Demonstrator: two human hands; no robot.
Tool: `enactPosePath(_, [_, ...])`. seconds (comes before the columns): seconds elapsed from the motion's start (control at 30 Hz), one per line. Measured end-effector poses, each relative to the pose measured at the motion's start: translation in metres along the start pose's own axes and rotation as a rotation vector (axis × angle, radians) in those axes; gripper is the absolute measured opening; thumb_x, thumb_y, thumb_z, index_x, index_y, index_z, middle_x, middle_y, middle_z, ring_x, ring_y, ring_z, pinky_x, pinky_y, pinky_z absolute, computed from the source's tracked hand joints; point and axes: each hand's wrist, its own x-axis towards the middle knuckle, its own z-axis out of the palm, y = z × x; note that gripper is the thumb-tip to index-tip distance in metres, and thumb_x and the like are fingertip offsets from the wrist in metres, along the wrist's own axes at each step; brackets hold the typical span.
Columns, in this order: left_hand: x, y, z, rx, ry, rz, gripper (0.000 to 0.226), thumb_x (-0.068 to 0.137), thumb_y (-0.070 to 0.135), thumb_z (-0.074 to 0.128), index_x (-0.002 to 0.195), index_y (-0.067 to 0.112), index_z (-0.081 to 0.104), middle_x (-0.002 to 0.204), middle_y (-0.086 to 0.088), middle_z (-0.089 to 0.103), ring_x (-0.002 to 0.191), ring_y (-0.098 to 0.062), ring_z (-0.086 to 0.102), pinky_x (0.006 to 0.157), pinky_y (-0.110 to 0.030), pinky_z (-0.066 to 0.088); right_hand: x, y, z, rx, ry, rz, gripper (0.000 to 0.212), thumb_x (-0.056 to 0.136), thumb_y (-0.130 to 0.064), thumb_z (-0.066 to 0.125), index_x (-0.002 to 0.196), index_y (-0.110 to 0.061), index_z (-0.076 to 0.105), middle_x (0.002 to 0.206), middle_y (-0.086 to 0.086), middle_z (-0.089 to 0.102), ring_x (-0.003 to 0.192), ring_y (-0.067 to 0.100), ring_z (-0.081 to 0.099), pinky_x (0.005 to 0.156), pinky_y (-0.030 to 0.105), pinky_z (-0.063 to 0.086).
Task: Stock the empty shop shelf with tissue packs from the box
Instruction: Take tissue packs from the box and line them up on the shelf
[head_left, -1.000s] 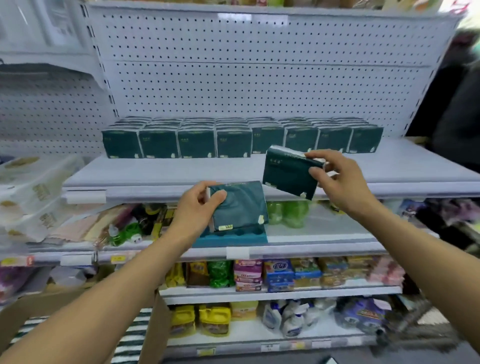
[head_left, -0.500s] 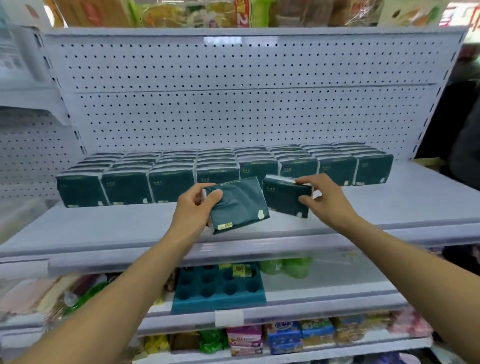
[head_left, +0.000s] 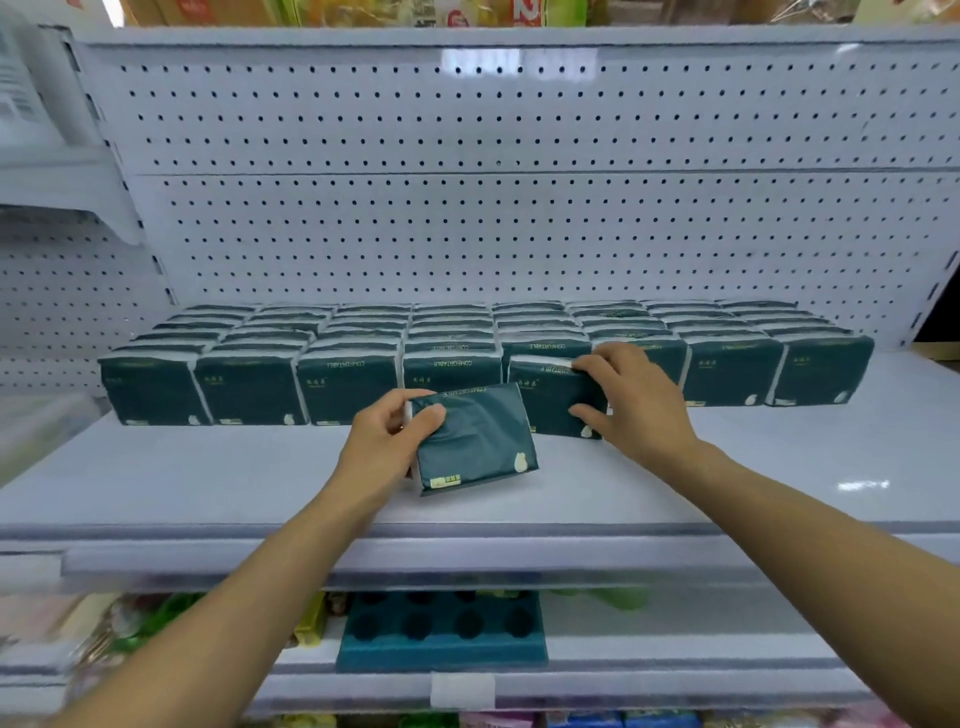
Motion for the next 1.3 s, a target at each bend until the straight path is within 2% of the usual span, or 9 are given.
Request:
enactPosePath(0.43, [0.002,0.002,0.008,-0.047,0.001,-0.027,0.014,0.095,0.025,0.063,0.108,0.021,0.067,0.093,0.005,0.075,0.086,-0.013,0.072,0.062,-0.024,0.054,0.026,0.009,0.011,-0.075,0.027,-0.062,0.047,0.078,-0.04,0.075,0.117,-0.015,0.063,0.115,0.007,0.057,0.104,0.03,0.054,0.082,0.041,0.044])
enactPosePath(0.53, [0.001,0.005,0.012,-0.036,-0.02,-0.007,0.017,0.094,0.025,0.064,0.11,0.022,0.066,0.097,0.003,0.075,0.087,-0.012,0.072,0.062,-0.023,0.054,0.021,-0.005,-0.006,0.225,0.105,0.005,0.047,0.088,-0.054,0.057,0.121,-0.021,0.062,0.117,0.0,0.054,0.106,0.018,0.051,0.085,0.035,0.044])
enactPosePath(0.63, [0.0,0.011,0.027,0.012,-0.096,0.069,0.02,0.092,0.024,0.065,0.112,0.025,0.066,0.097,0.003,0.075,0.088,-0.013,0.071,0.065,-0.024,0.055,0.009,-0.027,-0.035,0.688,-0.18,-0.001,0.05,0.084,-0.06,0.059,0.129,-0.039,0.053,0.119,-0.016,0.051,0.107,0.001,0.052,0.087,0.024,0.044])
enactPosePath(0.7, [-0.001,0.015,0.042,0.015,-0.153,0.118,0.022,0.091,0.021,0.067,0.113,0.023,0.066,0.098,0.002,0.074,0.091,-0.015,0.071,0.07,-0.026,0.057,-0.002,-0.029,-0.045,0.663,-0.312,-0.119,0.057,0.08,-0.051,0.072,0.132,-0.041,0.051,0.122,-0.016,0.052,0.113,0.001,0.051,0.093,0.021,0.043])
enactPosePath(0.77, [-0.001,0.016,0.058,0.069,-0.191,0.164,0.023,0.089,0.022,0.07,0.111,0.027,0.067,0.101,0.002,0.073,0.095,-0.016,0.069,0.077,-0.029,0.058,-0.012,-0.015,-0.047,0.639,-0.286,-0.147,0.056,0.077,-0.039,0.079,0.128,-0.038,0.056,0.117,-0.013,0.057,0.11,0.004,0.054,0.094,0.024,0.045])
enactPosePath(0.93, [0.003,0.009,0.098,0.444,-0.111,0.359,0.05,0.093,0.041,0.061,0.138,0.034,0.04,0.128,0.021,0.051,0.116,0.003,0.048,0.099,-0.019,0.041,-0.042,0.053,-0.05,0.601,-0.192,-0.026,0.045,0.078,-0.028,0.079,0.119,-0.036,0.063,0.107,-0.009,0.057,0.099,0.01,0.057,0.085,0.032,0.051])
enactPosePath(1.07, [0.039,-0.009,0.106,1.101,0.042,0.806,0.08,0.086,0.042,0.07,0.15,0.021,0.027,0.152,0.002,0.037,0.141,-0.017,0.031,0.12,-0.041,0.019,-0.051,0.101,-0.049,0.385,-0.056,-0.006,0.045,0.08,-0.023,0.076,0.123,-0.029,0.063,0.106,-0.007,0.053,0.095,0.012,0.052,0.078,0.035,0.053])
enactPosePath(1.17, [0.063,-0.022,0.11,1.414,-0.013,0.856,0.099,0.077,0.045,0.077,0.154,0.022,0.019,0.158,-0.003,0.03,0.147,-0.024,0.025,0.121,-0.05,0.013,-0.048,0.118,-0.036,0.201,0.055,-0.01,0.046,0.079,-0.019,0.078,0.124,-0.022,0.064,0.11,0.0,0.055,0.099,0.018,0.051,0.069,0.041,0.056])
enactPosePath(1.3, [0.076,-0.027,0.113,1.51,0.007,0.881,0.101,0.076,0.042,0.079,0.154,0.023,0.018,0.157,-0.004,0.033,0.146,-0.026,0.029,0.12,-0.054,0.016,-0.036,0.117,-0.015,0.106,0.158,-0.027,0.052,0.074,-0.022,0.083,0.122,-0.015,0.065,0.122,0.009,0.056,0.111,0.025,0.05,0.074,0.043,0.056])
